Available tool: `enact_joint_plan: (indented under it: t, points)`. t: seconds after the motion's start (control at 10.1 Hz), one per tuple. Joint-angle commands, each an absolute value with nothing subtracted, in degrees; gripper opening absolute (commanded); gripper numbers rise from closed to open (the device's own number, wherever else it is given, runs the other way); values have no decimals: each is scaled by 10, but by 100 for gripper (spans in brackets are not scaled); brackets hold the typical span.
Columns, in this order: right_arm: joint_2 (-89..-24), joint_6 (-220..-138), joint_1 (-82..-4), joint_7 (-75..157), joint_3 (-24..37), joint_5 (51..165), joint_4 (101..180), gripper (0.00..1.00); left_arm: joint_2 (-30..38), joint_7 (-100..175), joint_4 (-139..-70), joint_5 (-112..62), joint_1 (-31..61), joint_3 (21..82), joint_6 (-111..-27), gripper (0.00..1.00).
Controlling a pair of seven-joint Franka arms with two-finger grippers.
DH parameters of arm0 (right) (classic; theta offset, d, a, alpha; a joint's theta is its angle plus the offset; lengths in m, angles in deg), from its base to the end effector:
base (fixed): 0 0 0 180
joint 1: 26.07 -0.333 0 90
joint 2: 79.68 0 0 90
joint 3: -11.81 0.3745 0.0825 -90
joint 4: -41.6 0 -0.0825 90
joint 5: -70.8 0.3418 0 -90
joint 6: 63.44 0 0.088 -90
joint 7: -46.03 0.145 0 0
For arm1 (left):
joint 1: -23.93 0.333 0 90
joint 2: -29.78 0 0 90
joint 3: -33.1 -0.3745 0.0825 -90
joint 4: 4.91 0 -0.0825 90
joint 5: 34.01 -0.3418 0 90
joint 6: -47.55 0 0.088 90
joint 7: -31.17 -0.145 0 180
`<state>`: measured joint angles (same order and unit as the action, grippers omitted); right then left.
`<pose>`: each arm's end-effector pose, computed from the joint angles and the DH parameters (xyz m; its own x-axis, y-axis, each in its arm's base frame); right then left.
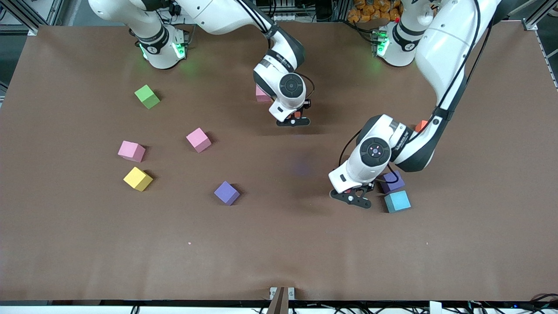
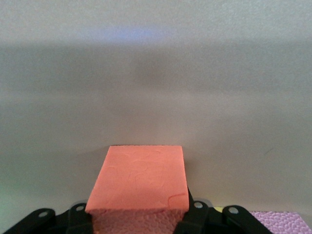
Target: Form number 2 with 11 blocks
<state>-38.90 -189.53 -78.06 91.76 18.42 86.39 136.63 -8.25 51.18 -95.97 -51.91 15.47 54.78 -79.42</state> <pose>0.3425 0.5751 0.2229 0.9469 0.0291 -0.3202 0.0159 -0.9989 -0.0438 0.6344 -0.2936 0.3009 0.9583 -0.2846 0.0243 -0.2843 -0.9586 -0.0148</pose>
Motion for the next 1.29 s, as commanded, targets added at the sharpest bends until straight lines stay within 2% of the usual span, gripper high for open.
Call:
enact_joint_plan:
  t: [0.0, 0.2, 0.3, 0.4, 0.5, 0.89, 1.19]
  points:
    - [-383, -1893, -794, 933, 178, 857, 1367, 8, -42, 591, -977, -501, 156, 556, -786, 36]
    - [-384, -1893, -795, 938, 178, 857, 1370, 9, -33, 694, -994, -501, 157, 573, -775, 37]
    - [-384, -1892, -797, 938, 178, 855, 1371, 13, -31, 711, -999, -501, 159, 584, -771, 37]
    - [-384, -1891, -797, 942, 178, 854, 1370, 42, -28, 713, -1006, -501, 160, 592, -746, 37]
    - [-384, -1892, -798, 947, 178, 846, 1370, 98, -27, 716, -1006, -501, 160, 601, -725, 36]
    - [-403, -1890, -792, 948, 178, 834, 1369, 100, -16, 748, -1003, -493, 163, 611, -709, 35]
    - [-453, -1833, -768, 936, 167, 833, 1363, 100, -12, 803, -1005, -492, 163, 624, -706, 35]
